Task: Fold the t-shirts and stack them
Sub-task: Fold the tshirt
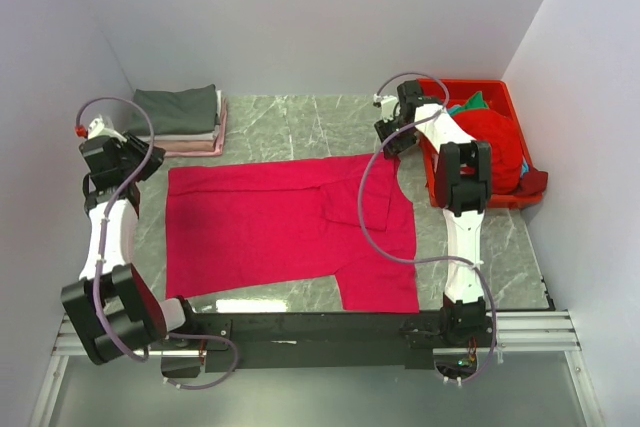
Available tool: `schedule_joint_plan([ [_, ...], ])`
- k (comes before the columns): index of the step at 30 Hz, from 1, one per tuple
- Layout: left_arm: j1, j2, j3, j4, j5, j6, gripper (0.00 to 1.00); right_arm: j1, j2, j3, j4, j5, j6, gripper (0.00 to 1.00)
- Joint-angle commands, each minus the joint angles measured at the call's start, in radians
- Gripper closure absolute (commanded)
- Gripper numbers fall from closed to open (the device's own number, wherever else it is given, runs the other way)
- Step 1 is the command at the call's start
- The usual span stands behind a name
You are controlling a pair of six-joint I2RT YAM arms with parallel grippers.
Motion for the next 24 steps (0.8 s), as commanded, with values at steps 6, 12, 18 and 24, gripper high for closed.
schedule_joint_plan([
  [6, 0.001, -0.141, -0.07, -0.008, 0.057, 0.038, 0.67, 0.004, 0.031, 0.072, -0.032, 0.015, -0.015, 0.69],
  [12, 0.003, -0.185, -0.096, -0.015, 0.051, 0.051, 0.66, 0.002, 0.044, 0.118, -0.015, 0.047, -0.012, 0.93],
  [18, 0.001, -0.183, -0.107, -0.012, 0.043, 0.058, 0.66, 0.004, 0.057, 0.169, 0.055, 0.142, 0.004, 1.0],
  [24, 0.003, -0.183, -0.118, -0.003, 0.039, 0.048, 0.63, 0.007, 0.141, 0.329, 0.097, 0.192, 0.03, 1.0],
])
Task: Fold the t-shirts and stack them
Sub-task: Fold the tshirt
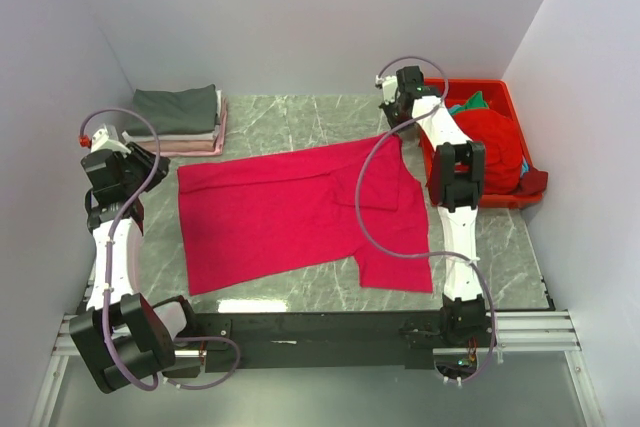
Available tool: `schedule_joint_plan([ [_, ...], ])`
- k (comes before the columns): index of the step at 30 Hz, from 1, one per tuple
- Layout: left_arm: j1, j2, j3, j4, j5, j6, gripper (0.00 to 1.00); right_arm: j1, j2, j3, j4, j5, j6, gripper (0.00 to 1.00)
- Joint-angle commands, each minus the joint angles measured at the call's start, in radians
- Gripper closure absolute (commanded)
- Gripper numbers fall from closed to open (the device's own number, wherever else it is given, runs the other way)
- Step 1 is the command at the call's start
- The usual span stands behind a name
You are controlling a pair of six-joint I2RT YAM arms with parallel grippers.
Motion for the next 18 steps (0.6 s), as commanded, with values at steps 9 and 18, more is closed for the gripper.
schedule_joint_plan([
  [9, 0.052, 0.002, -0.032, 0.031, 0.156, -0.18, 0.35, 0.031, -0.005, 0.112, 0.199, 0.148, 0.004, 0.64],
  [18, -0.055, -0.077, -0.052, -0.213, 0.189, -0.275, 0.33, 0.146, -0.506, -0.33, 0.133, -0.271, -0.239, 0.36],
])
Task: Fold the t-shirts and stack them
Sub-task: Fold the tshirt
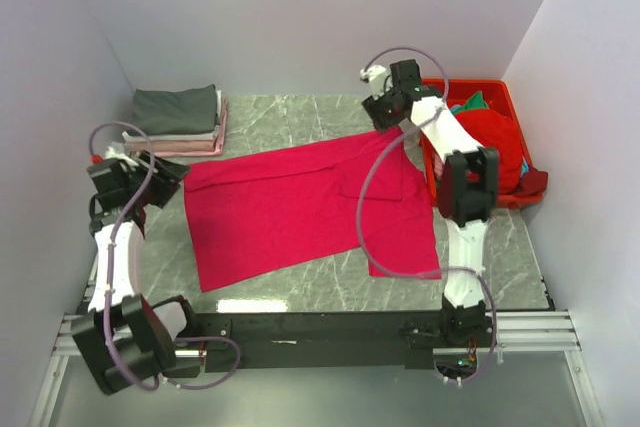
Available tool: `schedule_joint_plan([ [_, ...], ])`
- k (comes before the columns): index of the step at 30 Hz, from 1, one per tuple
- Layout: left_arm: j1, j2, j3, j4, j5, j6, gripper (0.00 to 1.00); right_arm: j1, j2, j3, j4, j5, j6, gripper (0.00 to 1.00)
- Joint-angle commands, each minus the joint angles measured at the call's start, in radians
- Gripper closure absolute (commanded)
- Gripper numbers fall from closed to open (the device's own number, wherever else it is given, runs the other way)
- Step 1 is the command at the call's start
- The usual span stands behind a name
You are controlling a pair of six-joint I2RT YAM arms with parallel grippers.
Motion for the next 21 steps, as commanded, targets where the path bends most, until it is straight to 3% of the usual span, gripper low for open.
schedule_joint_plan([
  [1, -0.124, -0.098, -0.031, -0.123, -0.035, -0.045, 0.33, 0.093, -0.35, -0.215, -0.029, -0.302, -0.207, 0.36],
  [5, -0.413, -0.202, -0.063, -0.24, -0.322, -0.201, 0.35, 0.182, -0.6, -0.549, -0.092, -0.511, -0.457, 0.36],
  [9, -0.624, -0.297, -0.126, -0.451, -0.502, -0.435, 0.35, 0.206, -0.861, -0.876, 0.0, -0.644, -0.468, 0.35],
  [11, -0.728, -0.355, -0.14, -0.542, -0.573, -0.591, 0.37, 0.205, -0.928, -0.933, 0.017, -0.629, -0.434, 0.35],
  [14, -0.84, -0.394, -0.152, -0.735, -0.648, -0.823, 0.41, 0.194, -0.991, -1.039, 0.073, -0.57, -0.366, 0.35],
  [17, -0.879, -0.351, -0.129, -0.835, -0.665, -0.884, 0.44, 0.153, -1.034, -1.096, 0.092, -0.584, -0.332, 0.35],
  [21, -0.894, -0.249, -0.095, -0.853, -0.734, -0.879, 0.45, 0.082, -1.053, -1.118, 0.077, -0.598, -0.322, 0.35],
])
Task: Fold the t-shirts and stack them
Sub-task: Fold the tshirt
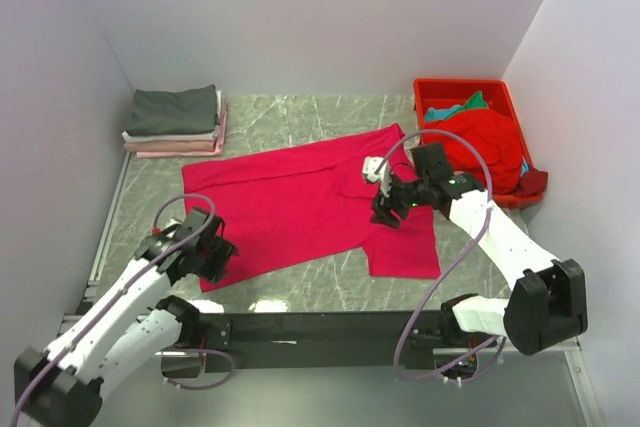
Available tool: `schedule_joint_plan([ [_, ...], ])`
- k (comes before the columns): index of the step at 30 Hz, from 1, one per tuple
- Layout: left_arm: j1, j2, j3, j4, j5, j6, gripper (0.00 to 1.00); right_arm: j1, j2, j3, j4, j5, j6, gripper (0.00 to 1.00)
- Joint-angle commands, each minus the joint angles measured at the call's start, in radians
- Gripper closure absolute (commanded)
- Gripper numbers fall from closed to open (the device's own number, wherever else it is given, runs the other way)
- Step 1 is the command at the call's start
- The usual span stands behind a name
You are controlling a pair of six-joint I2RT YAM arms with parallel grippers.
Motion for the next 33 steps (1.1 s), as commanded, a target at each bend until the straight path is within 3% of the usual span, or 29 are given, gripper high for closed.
schedule_joint_plan([
  [1, -0.01, 0.081, 0.045, -0.09, -0.13, -0.103, 0.45, -0.056, -0.051, 0.002, 0.05, -0.03, 0.032, 0.35],
  [6, -0.01, 0.209, 0.022, -0.095, -0.125, -0.134, 0.46, -0.121, -0.045, -0.003, 0.051, -0.06, 0.064, 0.35],
  [15, -0.01, 0.175, 0.019, -0.179, -0.107, -0.157, 0.54, -0.141, -0.005, 0.008, 0.045, -0.076, 0.068, 0.36],
  [20, -0.009, 0.271, 0.057, -0.216, -0.144, -0.122, 0.55, -0.148, 0.001, 0.009, 0.032, -0.096, 0.055, 0.36],
  [33, -0.009, 0.439, 0.03, -0.083, -0.109, -0.129, 0.56, -0.174, -0.001, 0.025, 0.002, -0.129, 0.052, 0.36],
])
